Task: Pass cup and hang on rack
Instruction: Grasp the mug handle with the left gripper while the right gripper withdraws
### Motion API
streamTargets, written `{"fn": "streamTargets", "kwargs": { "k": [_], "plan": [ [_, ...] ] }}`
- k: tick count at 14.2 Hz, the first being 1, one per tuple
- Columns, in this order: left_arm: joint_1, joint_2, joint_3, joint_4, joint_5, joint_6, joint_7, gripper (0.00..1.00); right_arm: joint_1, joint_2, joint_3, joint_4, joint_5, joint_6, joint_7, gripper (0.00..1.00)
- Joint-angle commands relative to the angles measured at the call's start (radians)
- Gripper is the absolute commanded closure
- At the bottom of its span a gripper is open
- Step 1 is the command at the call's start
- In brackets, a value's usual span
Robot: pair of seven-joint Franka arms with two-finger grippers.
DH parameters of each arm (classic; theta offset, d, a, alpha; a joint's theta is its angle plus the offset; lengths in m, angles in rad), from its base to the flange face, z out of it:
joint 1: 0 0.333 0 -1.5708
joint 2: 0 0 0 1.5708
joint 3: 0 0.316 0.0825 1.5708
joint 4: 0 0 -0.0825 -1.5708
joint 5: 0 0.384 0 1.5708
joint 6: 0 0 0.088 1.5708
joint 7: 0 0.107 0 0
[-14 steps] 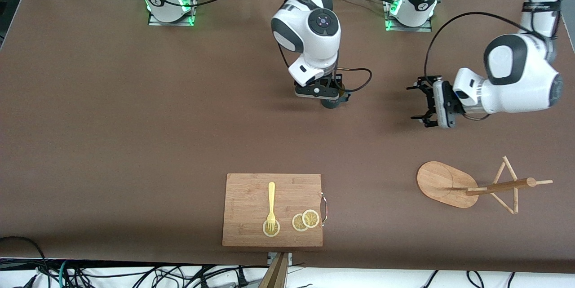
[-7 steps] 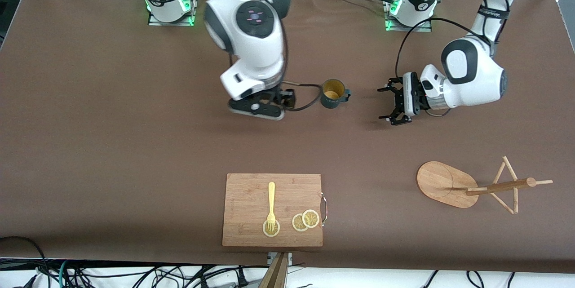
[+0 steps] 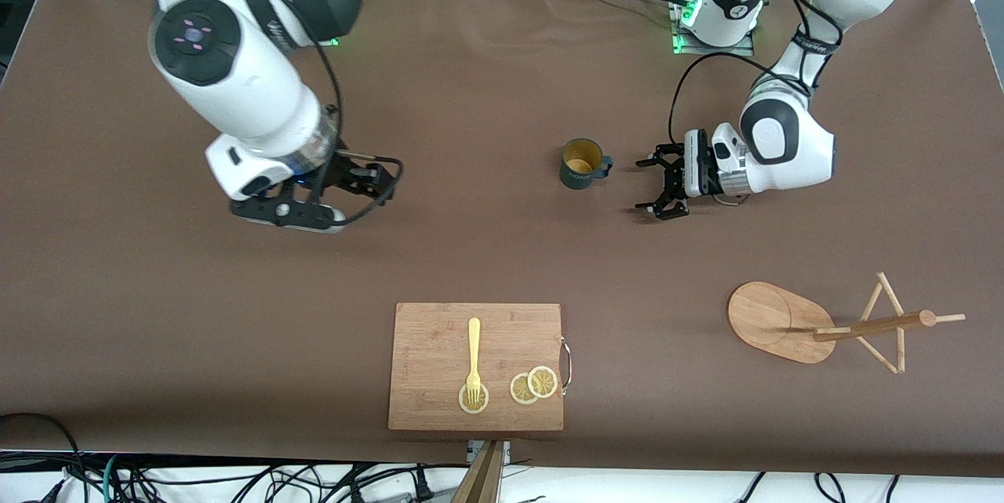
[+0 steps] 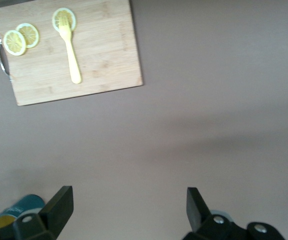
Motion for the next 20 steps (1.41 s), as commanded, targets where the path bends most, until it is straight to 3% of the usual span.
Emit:
{"fn": "streamTargets", "kwargs": {
  "k": [1, 5, 7, 13, 14, 15, 18, 20],
  "plan": [
    [-0.021, 0.055, -0.004, 0.008, -0.076, 0.009, 0.150, 0.00, 0.008, -0.135, -0.061, -0.169, 0.013, 0.005, -0.100, 0.00],
    [-0.037, 0.084, -0.004, 0.001, -0.079, 0.010, 0.165, 0.00, 0.008, -0.264, -0.143, -0.263, 0.005, -0.044, -0.164, 0.00],
    [-0.038, 0.095, -0.008, -0.015, -0.135, 0.010, 0.199, 0.00, 0.008, -0.312, -0.193, -0.310, -0.001, -0.053, -0.253, 0.00],
    [-0.052, 0.109, -0.009, -0.036, -0.206, 0.009, 0.242, 0.00, 0.005, -0.358, -0.255, -0.355, -0.024, -0.079, -0.382, 0.00],
    [-0.052, 0.110, -0.011, -0.038, -0.208, 0.009, 0.241, 0.00, -0.030, -0.367, -0.234, -0.367, -0.045, -0.082, -0.391, 0.00],
    [-0.054, 0.110, -0.011, -0.042, -0.212, 0.009, 0.241, 0.00, -0.107, -0.367, -0.159, -0.369, -0.050, -0.082, -0.414, 0.00],
    [-0.060, 0.112, -0.032, -0.059, -0.272, 0.009, 0.241, 0.00, -0.407, -0.369, 0.143, -0.367, -0.071, -0.079, -0.434, 0.00],
    [-0.061, 0.113, -0.037, -0.059, -0.283, 0.009, 0.239, 0.00, -0.526, -0.381, 0.254, -0.372, -0.076, -0.081, -0.436, 0.00]
  ]
}}
